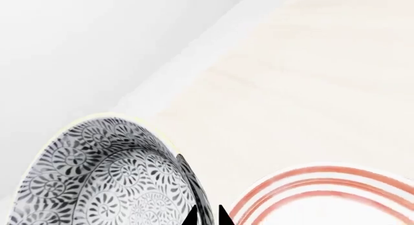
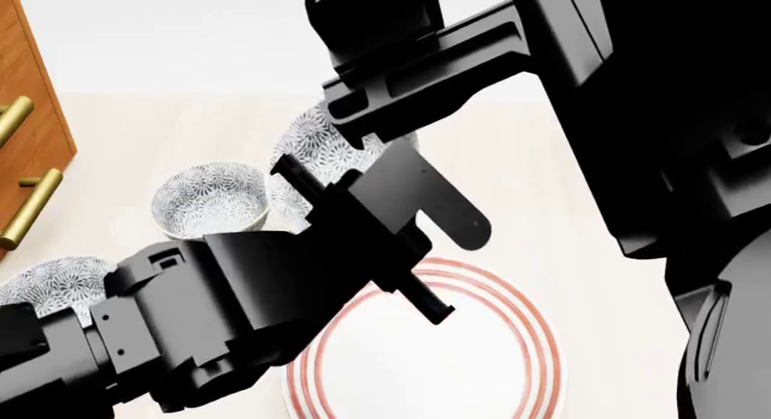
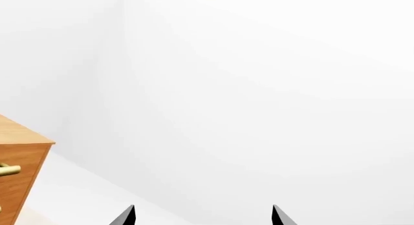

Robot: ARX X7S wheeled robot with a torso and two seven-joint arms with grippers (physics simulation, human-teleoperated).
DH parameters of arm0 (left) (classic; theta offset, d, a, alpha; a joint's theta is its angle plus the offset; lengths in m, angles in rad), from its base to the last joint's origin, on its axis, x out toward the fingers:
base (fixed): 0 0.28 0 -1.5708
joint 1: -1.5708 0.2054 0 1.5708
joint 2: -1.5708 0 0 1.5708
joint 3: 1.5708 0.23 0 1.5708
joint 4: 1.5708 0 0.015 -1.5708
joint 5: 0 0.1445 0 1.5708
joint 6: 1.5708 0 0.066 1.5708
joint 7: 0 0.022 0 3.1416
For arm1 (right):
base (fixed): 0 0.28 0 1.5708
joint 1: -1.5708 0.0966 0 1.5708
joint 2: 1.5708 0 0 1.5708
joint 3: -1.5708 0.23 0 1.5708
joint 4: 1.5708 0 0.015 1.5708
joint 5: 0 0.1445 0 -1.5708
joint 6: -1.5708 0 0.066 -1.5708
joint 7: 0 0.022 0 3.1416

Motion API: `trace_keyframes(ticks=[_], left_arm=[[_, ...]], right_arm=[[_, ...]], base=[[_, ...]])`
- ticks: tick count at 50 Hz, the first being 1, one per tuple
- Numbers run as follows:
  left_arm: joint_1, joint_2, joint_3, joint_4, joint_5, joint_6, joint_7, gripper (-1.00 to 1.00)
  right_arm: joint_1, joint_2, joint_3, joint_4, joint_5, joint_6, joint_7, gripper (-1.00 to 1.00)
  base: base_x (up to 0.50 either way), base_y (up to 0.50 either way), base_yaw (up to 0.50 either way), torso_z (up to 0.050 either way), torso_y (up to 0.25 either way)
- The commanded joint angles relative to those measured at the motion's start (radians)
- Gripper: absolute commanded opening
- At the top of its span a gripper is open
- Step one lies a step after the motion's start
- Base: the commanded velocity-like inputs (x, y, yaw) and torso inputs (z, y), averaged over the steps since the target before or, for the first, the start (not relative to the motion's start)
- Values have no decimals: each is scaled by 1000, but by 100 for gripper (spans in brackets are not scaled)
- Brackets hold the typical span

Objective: Put the bowl at the front on the plate.

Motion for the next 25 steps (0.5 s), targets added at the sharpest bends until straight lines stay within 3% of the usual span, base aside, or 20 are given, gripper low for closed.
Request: trace_keyframes(ticks=[1,11,25], left_arm=[[-28,0,-17,23,-90,-72,-22,-100],[-68,0,1,42,-223,-189,-53,-100],[-69,0,9,124,-188,-290,-63,-100]], right_arm=[[-14,9,2,-10,-1,-11,5,100],[-19,9,1,-13,-5,-18,4,100],[-27,12,-1,-13,-17,-26,-5,100]], base=[[0,0,0,0,0],[0,0,0,0,1],[0,0,0,0,0]])
